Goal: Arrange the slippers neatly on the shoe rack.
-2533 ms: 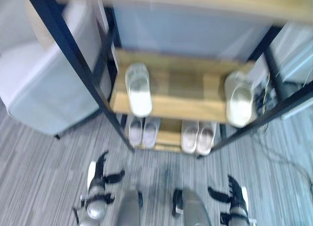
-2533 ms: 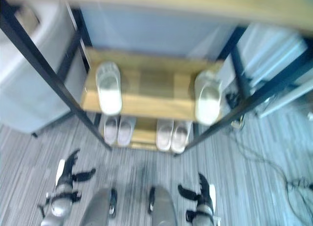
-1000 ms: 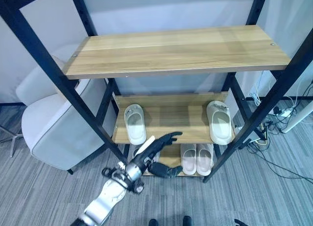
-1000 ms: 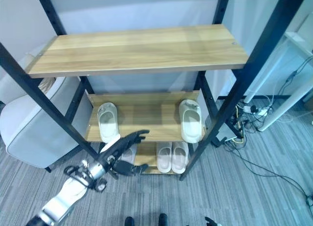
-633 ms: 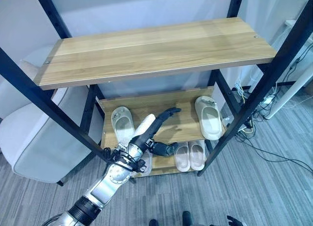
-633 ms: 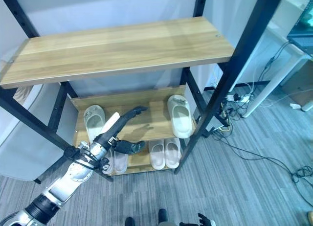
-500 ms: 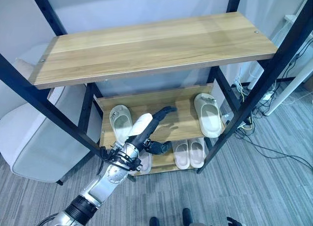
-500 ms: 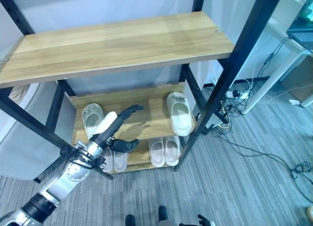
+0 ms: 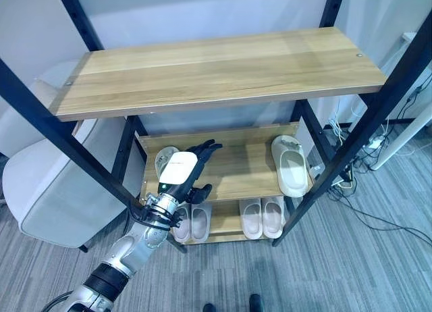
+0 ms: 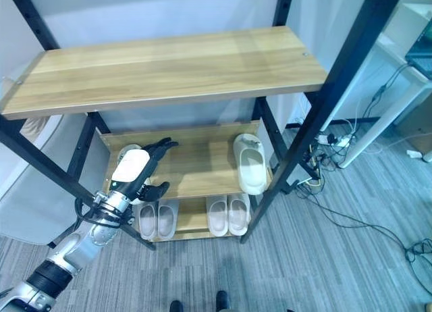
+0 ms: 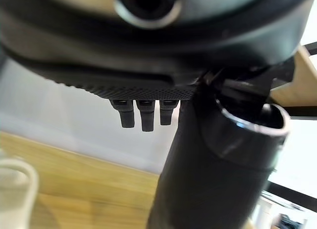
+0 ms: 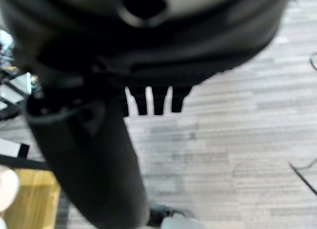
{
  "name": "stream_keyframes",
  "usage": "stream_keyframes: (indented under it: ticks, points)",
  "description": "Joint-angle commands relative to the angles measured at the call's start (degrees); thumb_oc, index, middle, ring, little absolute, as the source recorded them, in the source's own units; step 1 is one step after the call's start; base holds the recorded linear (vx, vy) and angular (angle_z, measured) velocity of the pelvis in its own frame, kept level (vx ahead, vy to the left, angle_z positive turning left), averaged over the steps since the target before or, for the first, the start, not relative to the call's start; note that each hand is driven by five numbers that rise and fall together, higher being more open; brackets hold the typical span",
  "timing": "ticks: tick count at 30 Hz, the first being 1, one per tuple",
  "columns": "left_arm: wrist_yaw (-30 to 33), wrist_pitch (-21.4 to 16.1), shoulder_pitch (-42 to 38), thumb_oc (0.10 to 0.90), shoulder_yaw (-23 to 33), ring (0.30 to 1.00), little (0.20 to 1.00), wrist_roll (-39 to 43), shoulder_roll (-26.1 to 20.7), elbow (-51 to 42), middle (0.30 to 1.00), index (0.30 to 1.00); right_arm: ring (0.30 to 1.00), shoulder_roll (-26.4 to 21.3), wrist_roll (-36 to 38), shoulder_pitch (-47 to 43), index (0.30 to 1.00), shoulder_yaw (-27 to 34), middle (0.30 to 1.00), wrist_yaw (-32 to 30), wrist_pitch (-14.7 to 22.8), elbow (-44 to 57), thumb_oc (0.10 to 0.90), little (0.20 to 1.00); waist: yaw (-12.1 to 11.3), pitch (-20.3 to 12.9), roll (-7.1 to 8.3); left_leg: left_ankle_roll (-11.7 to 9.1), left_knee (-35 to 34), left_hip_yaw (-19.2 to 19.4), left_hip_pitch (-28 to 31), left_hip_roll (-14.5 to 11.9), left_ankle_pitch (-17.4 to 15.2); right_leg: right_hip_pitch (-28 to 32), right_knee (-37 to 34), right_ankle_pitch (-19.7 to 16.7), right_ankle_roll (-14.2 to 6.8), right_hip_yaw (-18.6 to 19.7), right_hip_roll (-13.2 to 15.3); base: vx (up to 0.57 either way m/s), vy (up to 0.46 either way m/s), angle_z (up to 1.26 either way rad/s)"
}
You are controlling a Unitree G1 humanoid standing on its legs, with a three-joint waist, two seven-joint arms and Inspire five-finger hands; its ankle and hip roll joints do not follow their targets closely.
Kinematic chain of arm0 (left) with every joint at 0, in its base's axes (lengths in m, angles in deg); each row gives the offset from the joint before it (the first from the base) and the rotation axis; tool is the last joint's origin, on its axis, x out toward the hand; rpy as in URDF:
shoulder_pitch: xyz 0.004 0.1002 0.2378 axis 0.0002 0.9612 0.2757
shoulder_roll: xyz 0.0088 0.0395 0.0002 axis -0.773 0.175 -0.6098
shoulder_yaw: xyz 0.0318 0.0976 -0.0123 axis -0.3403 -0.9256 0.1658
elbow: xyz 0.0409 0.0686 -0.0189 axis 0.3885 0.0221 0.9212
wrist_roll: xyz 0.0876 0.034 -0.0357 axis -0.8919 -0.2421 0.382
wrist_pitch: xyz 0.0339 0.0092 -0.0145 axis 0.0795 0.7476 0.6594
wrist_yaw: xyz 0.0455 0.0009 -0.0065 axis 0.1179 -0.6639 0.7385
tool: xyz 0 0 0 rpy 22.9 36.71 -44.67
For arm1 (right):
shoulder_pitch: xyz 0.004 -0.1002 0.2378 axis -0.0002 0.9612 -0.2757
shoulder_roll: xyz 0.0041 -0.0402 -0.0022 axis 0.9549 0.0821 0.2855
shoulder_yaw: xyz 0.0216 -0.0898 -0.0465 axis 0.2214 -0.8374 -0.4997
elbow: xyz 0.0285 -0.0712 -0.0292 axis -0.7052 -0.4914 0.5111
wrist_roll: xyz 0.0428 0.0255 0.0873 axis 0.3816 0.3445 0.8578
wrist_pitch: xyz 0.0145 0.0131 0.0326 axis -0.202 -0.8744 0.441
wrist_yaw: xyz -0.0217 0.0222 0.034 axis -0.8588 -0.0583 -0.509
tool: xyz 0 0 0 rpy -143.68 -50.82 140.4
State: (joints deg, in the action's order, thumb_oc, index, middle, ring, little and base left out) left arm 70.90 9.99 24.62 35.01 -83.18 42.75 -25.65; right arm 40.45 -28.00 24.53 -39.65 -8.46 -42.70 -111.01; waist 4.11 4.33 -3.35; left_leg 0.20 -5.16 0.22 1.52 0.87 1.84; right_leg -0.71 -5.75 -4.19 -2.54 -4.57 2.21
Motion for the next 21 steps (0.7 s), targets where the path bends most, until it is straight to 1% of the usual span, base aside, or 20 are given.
stream_keyframes:
  ticks: [1,3,5,6,9,10,15,18,21]
  points:
    - [6.3,0.0,-11.7,0.800,4.2,0.900,0.900,-1.8,-0.5,1.5,0.900,0.900,0.900,-2.2,-1.3,1.7,0.900,0.5,0.900,-2.2,1.1,-0.9,0.800,0.900,0.4,-2.2,0.77,-2.1,0.2,-1.9,-1.6,0.5,-2.3,0.6,0.7,3.7,-5.3,0.8,1.8,0.00,0.032,0.00]
    - [7.1,0.7,-13.2,0.800,4.0,0.900,0.900,-2.0,-0.4,3.2,0.900,0.900,0.900,-2.3,-1.8,1.4,0.900,0.0,0.900,-2.4,1.0,-0.5,0.800,0.900,0.7,-2.0,0.50,-2.1,0.2,-1.8,-2.2,0.6,-2.6,0.3,0.7,4.1,-5.4,0.9,1.8,0.00,0.047,0.01]
    - [7.7,0.7,-15.7,0.800,4.1,0.900,0.900,-1.0,-0.6,6.5,0.900,0.900,0.900,-5.1,-0.2,0.8,0.900,1.1,0.900,-1.0,1.4,-0.2,0.800,0.900,0.9,-2.1,0.71,-2.4,0.2,-1.5,-3.9,0.8,-2.4,-1.3,0.7,4.2,-5.4,0.7,2.0,-0.05,0.029,0.00]
    - [8.0,0.9,-16.2,0.800,4.3,0.900,0.900,-0.7,-0.5,7.3,0.900,0.900,0.900,-5.5,-0.1,0.9,0.900,1.2,0.900,-0.8,1.6,-0.1,0.800,0.900,1.1,-2.2,0.73,-2.5,0.2,-1.4,-4.2,0.8,-2.4,-1.7,0.7,4.1,-5.5,0.7,2.1,0.00,0.000,0.00]
    - [8.6,1.5,-18.2,0.800,3.2,0.900,0.900,-0.6,-0.5,9.5,0.900,0.900,0.900,-6.1,0.2,0.7,0.900,1.4,0.900,-0.7,1.8,0.1,0.800,0.900,1.4,-2.3,0.56,-2.5,0.2,-1.2,-5.1,0.9,-2.2,-2.7,0.7,3.7,-5.6,0.9,2.2,0.00,0.016,0.00]
    - [8.5,2.2,-20.4,0.800,2.5,0.900,0.900,-0.7,-0.8,11.2,0.900,0.900,0.900,-6.6,0.6,0.5,0.900,1.6,0.900,-0.7,1.7,-0.1,0.800,0.900,1.8,-2.0,0.34,-2.5,0.2,-1.1,-6.0,1.1,-1.9,-3.6,0.8,3.4,-5.6,1.2,2.4,-0.01,0.030,-0.02]
    - [9.4,3.4,-24.1,0.800,0.7,0.900,0.900,-1.2,-0.6,15.3,0.900,0.900,0.900,-7.7,0.6,-0.8,0.900,1.3,0.900,-0.3,1.7,-0.2,0.800,0.900,2.0,-1.6,0.08,-2.4,0.2,-0.6,-8.3,1.1,-1.3,-6.1,1.0,2.5,-5.8,2.0,2.8,-0.02,0.051,-0.05]
    - [9.8,4.3,-26.6,0.800,-0.4,0.900,0.900,-1.5,-0.8,18.4,0.900,0.900,0.900,-8.6,0.8,-1.3,0.900,1.3,0.900,-0.1,1.7,-0.6,0.800,0.900,2.0,-1.5,0.22,-2.4,0.2,0.0,-9.8,1.2,-1.0,-7.7,0.9,1.7,-5.9,2.5,2.9,-0.01,0.047,-0.08]
    - [9.7,4.8,-27.6,0.800,-0.1,0.900,0.900,-1.6,-1.8,19.0,0.900,0.900,0.900,-8.6,0.8,-1.6,0.900,1.5,0.900,-0.3,1.7,-1.3,0.800,0.900,1.7,-1.6,0.52,-2.4,0.2,0.4,-10.8,1.2,-0.8,-8.9,0.8,1.3,-6.0,3.1,3.0,0.01,0.025,-0.17]
